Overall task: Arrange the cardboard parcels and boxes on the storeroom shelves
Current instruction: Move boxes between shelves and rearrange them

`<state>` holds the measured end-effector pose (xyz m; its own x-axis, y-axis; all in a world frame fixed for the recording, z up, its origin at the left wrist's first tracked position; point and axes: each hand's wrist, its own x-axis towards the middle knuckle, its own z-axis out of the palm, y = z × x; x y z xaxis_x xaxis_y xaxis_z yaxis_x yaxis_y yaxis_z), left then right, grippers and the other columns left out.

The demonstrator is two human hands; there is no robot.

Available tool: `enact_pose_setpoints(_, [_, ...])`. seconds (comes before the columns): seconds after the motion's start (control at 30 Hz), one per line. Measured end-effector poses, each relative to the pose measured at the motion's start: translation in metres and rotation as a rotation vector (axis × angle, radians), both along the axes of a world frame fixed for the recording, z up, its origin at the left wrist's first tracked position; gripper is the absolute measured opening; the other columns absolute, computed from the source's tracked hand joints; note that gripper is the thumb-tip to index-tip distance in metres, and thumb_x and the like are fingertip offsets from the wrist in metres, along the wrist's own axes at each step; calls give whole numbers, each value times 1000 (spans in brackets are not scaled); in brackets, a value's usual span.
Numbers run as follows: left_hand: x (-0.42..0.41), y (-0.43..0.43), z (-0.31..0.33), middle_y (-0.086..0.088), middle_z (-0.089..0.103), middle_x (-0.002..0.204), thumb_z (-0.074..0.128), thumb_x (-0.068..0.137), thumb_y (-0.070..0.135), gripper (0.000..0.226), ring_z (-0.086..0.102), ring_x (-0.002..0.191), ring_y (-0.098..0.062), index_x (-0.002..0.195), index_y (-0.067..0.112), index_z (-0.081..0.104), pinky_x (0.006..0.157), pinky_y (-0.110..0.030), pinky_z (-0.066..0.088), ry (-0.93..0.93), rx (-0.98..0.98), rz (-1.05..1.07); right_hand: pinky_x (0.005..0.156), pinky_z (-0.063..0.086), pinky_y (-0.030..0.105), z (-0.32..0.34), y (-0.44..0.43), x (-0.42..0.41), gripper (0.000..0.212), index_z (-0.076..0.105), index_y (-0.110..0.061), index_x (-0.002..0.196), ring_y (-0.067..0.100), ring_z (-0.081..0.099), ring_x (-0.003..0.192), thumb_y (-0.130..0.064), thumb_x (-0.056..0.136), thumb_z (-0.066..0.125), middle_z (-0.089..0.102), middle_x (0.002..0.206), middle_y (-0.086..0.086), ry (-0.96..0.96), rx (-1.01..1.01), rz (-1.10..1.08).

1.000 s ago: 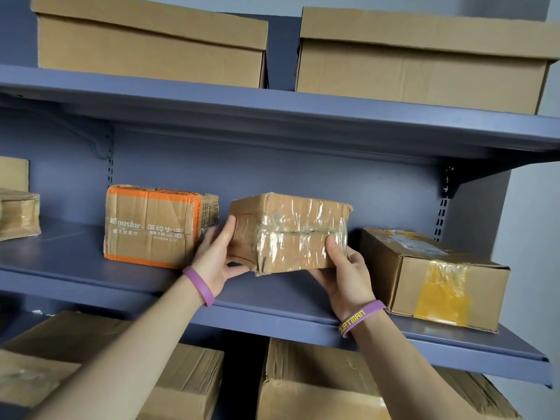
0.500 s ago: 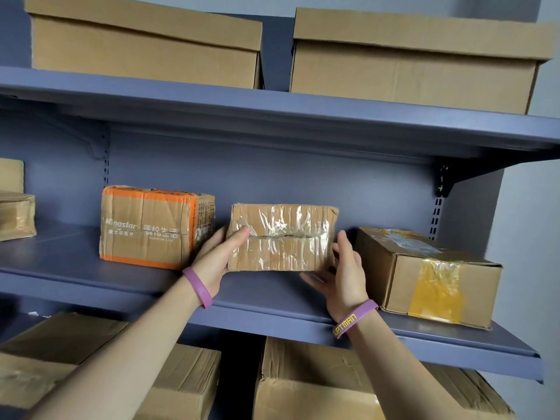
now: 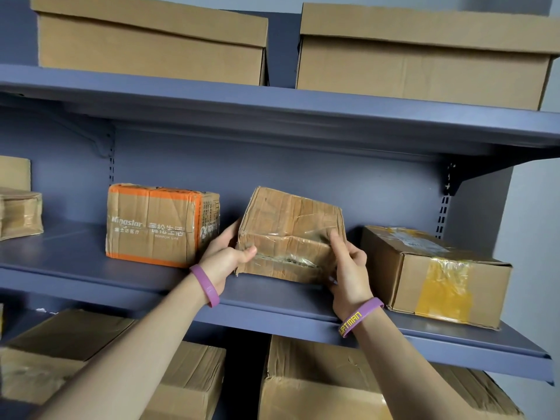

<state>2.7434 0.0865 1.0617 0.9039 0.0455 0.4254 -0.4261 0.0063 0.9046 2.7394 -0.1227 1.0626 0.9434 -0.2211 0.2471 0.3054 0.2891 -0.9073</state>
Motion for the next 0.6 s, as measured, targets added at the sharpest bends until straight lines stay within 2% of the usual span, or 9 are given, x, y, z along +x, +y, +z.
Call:
enact_pose_setpoints(0.1, [-5,-4,4,9,73,119,59,93,-1,47,65,113,-5,130,29,59,94,-24,47,-28,-25,-75,109,42,50,-3,-2,4,82,48,-21,127,17,58,119,-56,58,75,62,122,-4,5,30,14])
enact_pose_setpoints(0.17, [-7,-6,6,12,71,122,64,92,20,38,62,118,-3,128,31,60,101,-26,44,-29,-50,-113,110,41,51,-4,-3,6,76,48,-21,126,18,59,117,-50,62,74,62,118,-4,0,40,9])
enact_pose_setpoints(0.23, [-7,-6,5,16,67,129,72,84,44,53,55,126,-2,133,32,58,111,-29,38,-13,-99,-135,111,41,51,-4,-5,8,70,47,-20,127,19,60,116,-42,67,75,62,115,-3,-7,49,3])
enact_pose_setpoints(0.3, [-7,-5,4,17,65,131,74,82,52,58,53,129,-2,134,32,58,112,-30,36,-18,-104,-119,111,41,52,-6,-6,10,60,45,-18,129,22,60,116,-29,79,77,63,114,0,-19,43,12])
enact_pose_setpoints(0.37, [-6,-4,2,14,68,128,67,90,41,44,57,125,-4,132,30,60,110,-31,40,-33,-67,-79,110,42,53,-7,-6,10,55,44,-18,130,25,60,116,-19,85,74,63,116,3,-34,24,22])
enact_pose_setpoints(0.43, [-4,-3,0,8,69,126,64,96,23,36,60,122,-8,132,26,59,110,-34,42,-45,-79,-31,110,42,52,-7,-6,9,66,42,-20,133,26,60,117,-17,76,76,63,120,5,-52,2,30])
enact_pose_setpoints(0.53, [-1,-3,1,1,69,125,65,94,7,52,64,117,-11,142,20,50,107,-33,46,-44,-113,18,101,47,40,-5,-5,5,87,40,-28,144,24,59,119,-19,62,69,62,129,3,-101,-34,67])
enact_pose_setpoints(0.6, [-1,-3,1,-1,68,126,64,93,2,60,65,114,-10,147,19,43,99,-27,49,-36,-111,37,91,50,32,-5,-5,2,88,44,-30,145,21,60,118,-14,61,67,64,129,1,-154,-58,80])
